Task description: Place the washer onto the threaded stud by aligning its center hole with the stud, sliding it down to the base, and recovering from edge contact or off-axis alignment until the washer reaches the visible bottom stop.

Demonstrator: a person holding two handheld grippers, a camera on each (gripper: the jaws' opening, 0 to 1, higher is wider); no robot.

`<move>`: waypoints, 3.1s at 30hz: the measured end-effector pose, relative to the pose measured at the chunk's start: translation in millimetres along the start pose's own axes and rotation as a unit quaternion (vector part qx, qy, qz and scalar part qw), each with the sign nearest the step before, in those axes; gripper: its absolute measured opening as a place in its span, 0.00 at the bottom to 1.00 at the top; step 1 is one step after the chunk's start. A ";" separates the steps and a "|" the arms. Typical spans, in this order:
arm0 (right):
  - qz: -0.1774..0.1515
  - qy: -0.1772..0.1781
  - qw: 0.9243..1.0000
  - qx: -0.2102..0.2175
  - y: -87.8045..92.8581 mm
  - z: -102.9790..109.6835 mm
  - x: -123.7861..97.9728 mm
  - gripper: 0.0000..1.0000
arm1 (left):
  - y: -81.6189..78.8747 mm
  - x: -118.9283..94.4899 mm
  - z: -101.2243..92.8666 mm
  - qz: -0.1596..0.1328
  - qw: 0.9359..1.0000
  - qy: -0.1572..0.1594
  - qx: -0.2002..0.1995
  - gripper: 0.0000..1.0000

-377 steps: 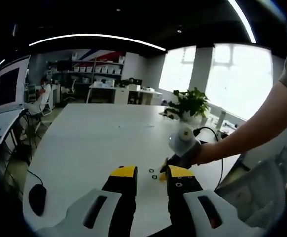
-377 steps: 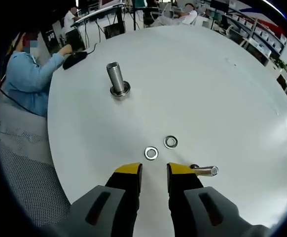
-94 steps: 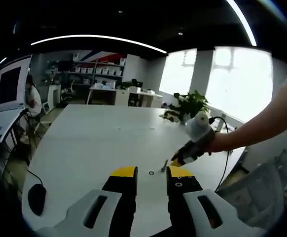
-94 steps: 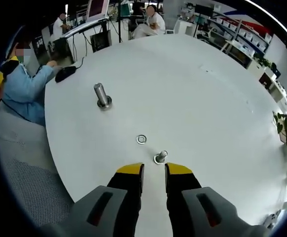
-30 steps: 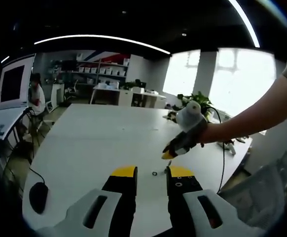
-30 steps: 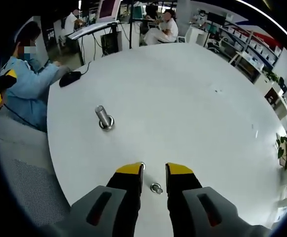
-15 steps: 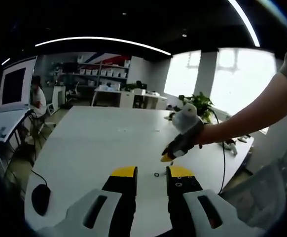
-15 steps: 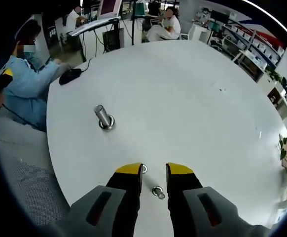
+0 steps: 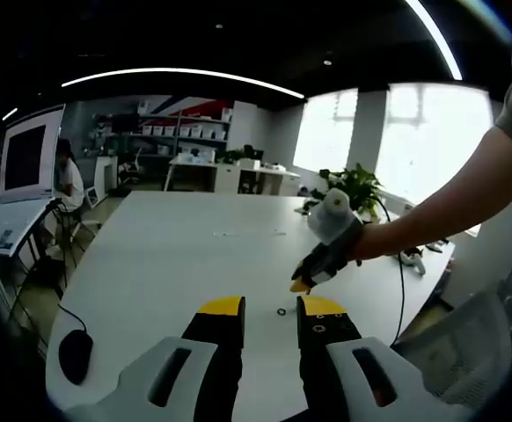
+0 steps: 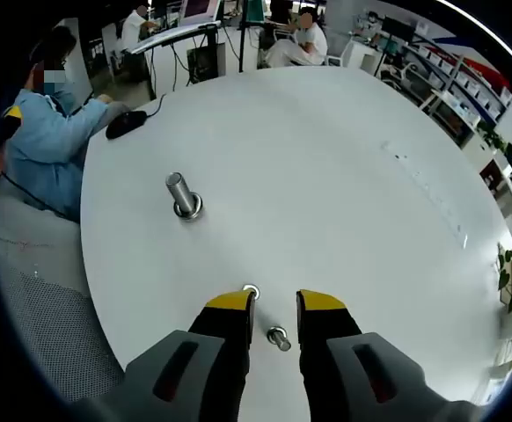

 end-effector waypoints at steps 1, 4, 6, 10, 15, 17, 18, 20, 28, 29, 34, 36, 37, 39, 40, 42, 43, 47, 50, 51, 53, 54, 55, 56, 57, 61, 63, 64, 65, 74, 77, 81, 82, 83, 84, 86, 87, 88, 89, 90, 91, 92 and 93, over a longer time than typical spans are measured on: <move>0.000 0.000 1.000 -0.001 -0.1 0.2 -0.2 0.21 | -0.3 -0.1 0.1 -0.001 1.000 0.000 0.000 0.22; 0.004 -0.001 1.000 -0.006 1.1 -0.9 1.9 0.21 | -0.4 -0.3 0.6 -0.003 1.000 -0.001 -0.001 0.22; 0.007 -0.003 1.000 -0.010 1.5 -0.7 3.1 0.21 | -0.4 -0.5 0.7 -0.002 1.000 -0.002 0.002 0.22; 0.010 -0.006 1.000 -0.021 1.8 -0.5 6.3 0.21 | -0.3 -0.3 1.5 -0.002 1.000 -0.004 0.000 0.22; 0.009 -0.005 1.000 -0.027 -0.2 -0.4 8.9 0.21 | -0.1 -0.2 2.1 0.001 1.000 -0.006 0.000 0.21; 0.010 -0.008 1.000 -0.027 -0.5 -1.1 11.2 0.21 | 0.0 -0.1 2.1 0.000 1.000 -0.006 -0.001 0.21; 0.011 -0.008 0.999 -0.029 -1.3 -0.7 11.6 0.21 | 0.1 0.0 2.3 0.000 1.000 -0.007 -0.001 0.21; 0.011 -0.009 0.999 -0.030 -2.0 -0.7 12.1 0.21 | 0.0 -0.1 2.6 0.001 1.000 -0.007 -0.002 0.21; 0.010 -0.012 0.999 -0.031 -1.1 -2.6 17.2 0.21 | 0.5 0.3 2.9 0.002 1.000 -0.009 -0.002 0.21; 0.010 -0.012 0.999 -0.031 -1.0 -2.7 17.5 0.21 | 0.7 0.4 2.8 0.003 1.000 -0.009 -0.002 0.21; 0.009 -0.012 1.000 -0.028 0.7 -4.5 18.6 0.21 | 1.6 0.4 2.6 0.006 1.000 -0.010 0.000 0.21; 0.006 -0.012 1.000 -0.026 1.3 -4.3 19.2 0.21 | 1.6 0.6 2.5 0.006 1.000 -0.010 -0.001 0.21; 0.008 -0.014 0.999 -0.027 2.3 -3.1 19.4 0.21 | 1.5 0.9 2.5 0.007 1.000 -0.010 -0.001 0.21; 0.011 -0.016 0.999 -0.030 4.5 -2.5 20.9 0.21 | 1.5 1.3 2.0 0.009 1.000 -0.009 -0.001 0.21; 0.012 -0.016 0.999 -0.029 5.1 -2.4 21.0 0.21 | 1.6 1.3 1.8 0.009 1.000 -0.009 0.000 0.21; 0.010 -0.021 0.999 -0.022 5.4 -1.2 21.8 0.22 | 2.0 1.0 1.7 0.010 1.000 -0.009 0.000 0.21; 0.010 -0.025 0.999 -0.020 5.3 -0.1 22.7 0.22 | 2.2 1.0 1.8 0.010 1.000 -0.010 0.000 0.21; 0.015 -0.034 0.999 -0.031 3.6 5.9 31.1 0.23 | 2.0 1.1 3.1 0.010 1.000 -0.012 -0.002 0.21; 0.013 -0.037 0.999 -0.028 1.2 8.4 34.4 0.23 | 2.9 1.2 3.4 0.012 1.000 -0.013 0.000 0.21; 0.013 -0.039 0.999 -0.028 0.6 9.2 35.6 0.23 | 3.2 1.4 3.3 0.014 1.000 -0.013 0.000 0.21; 0.015 -0.042 0.999 -0.031 -0.6 12.1 37.7 0.23 | 3.5 1.9 2.8 0.016 1.000 -0.013 0.001 0.21; 0.016 -0.042 0.998 -0.032 -0.9 12.4 38.5 0.23 | 3.4 1.9 2.7 0.016 1.000 -0.012 0.002 0.21; 0.016 -0.042 0.998 -0.031 -1.0 12.4 39.4 0.23 | 3.4 1.8 2.5 0.016 1.000 -0.012 0.002 0.21; 0.016 -0.043 0.999 -0.029 -0.8 12.5 40.2 0.23 | 3.5 1.8 2.4 0.016 1.000 -0.012 0.002 0.21; 0.017 -0.044 0.999 -0.026 0.0 12.8 42.2 0.23 | 3.8 1.7 2.7 0.017 1.000 -0.013 0.002 0.21; 0.027 -0.047 0.998 -0.018 5.6 16.0 46.2 0.23 | 3.5 1.7 2.8 0.017 1.000 -0.014 0.001 0.21; 0.029 -0.048 0.998 -0.014 8.4 16.2 48.3 0.23 | 3.8 1.8 3.1 0.017 1.000 -0.014 0.002 0.21; 0.029 -0.048 0.998 -0.013 8.7 17.0 48.0 0.23 | 3.9 1.8 3.2 0.017 1.000 -0.013 0.002 0.21; 0.030 -0.048 0.998 -0.012 8.9 17.6 47.9 0.23 | 3.8 1.7 3.1 0.017 1.000 -0.014 0.003 0.21; 0.034 -0.050 0.998 -0.004 11.4 17.7 51.9 0.23 | 4.4 2.2 2.5 0.019 1.000 -0.014 0.003 0.21; 0.035 -0.050 0.998 -0.004 11.3 18.3 53.0 0.23 | 4.4 2.1 2.7 0.019 1.000 -0.014 0.003 0.21; 0.037 -0.051 0.998 -0.004 11.2 19.1 55.0 0.23 | 4.6 2.0 2.7 0.020 1.000 -0.015 0.003 0.21; 0.038 -0.050 0.998 -0.009 11.1 19.7 55.6 0.23 | 4.7 2.1 2.8 0.020 1.000 -0.015 0.003 0.21; 0.039 -0.052 0.998 -0.009 11.5 20.6 56.0 0.23 | 4.8 2.1 2.8 0.020 1.000 -0.015 0.004 0.21; 0.040 -0.054 0.998 -0.009 12.1 20.9 56.9 0.23 | 4.8 2.0 2.7 0.020 1.000 -0.016 0.004 0.21; 0.044 -0.054 0.997 -0.013 13.7 23.0 57.0 0.23 | 5.0 2.1 3.1 0.021 1.000 -0.016 0.003 0.21; 0.039 -0.052 0.998 -0.011 13.0 22.8 56.7 0.23 | 4.8 2.2 3.3 0.020 1.000 -0.016 0.003 0.21; 0.040 -0.053 0.998 -0.007 13.4 22.5 56.9 0.23 | 4.7 2.3 3.4 0.020 1.000 -0.016 0.003 0.21; 0.040 -0.052 0.998 -0.007 13.6 22.4 56.9 0.23 | 4.7 2.4 3.4 0.020 1.000 -0.016 0.003 0.21; 0.040 -0.053 0.998 -0.005 13.9 22.6 56.8 0.23 | 4.7 2.4 3.3 0.021 1.000 -0.016 0.003 0.21; 0.040 -0.053 0.998 -0.006 13.9 22.6 56.6 0.23 | 4.7 2.4 3.2 0.021 1.000 -0.016 0.003 0.21; 0.041 -0.054 0.998 -0.008 14.2 22.5 56.6 0.23 | 4.7 2.4 3.1 0.021 1.000 -0.016 0.004 0.21; 0.042 -0.055 0.998 -0.008 14.3 22.4 56.5 0.23 | 4.7 2.5 3.0 0.021 1.000 -0.016 0.004 0.21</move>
Point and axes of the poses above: the point that each gripper's makers call its tool centre point, and the gripper's own axes: x roughly forward along the fingers, z roughly to its left, y roughly out of its underside, the point moved 10 cm from there along -x, roughly backward along the fingers, and after that the axes turned 14 degrees about -x, right-handed, at the moved point
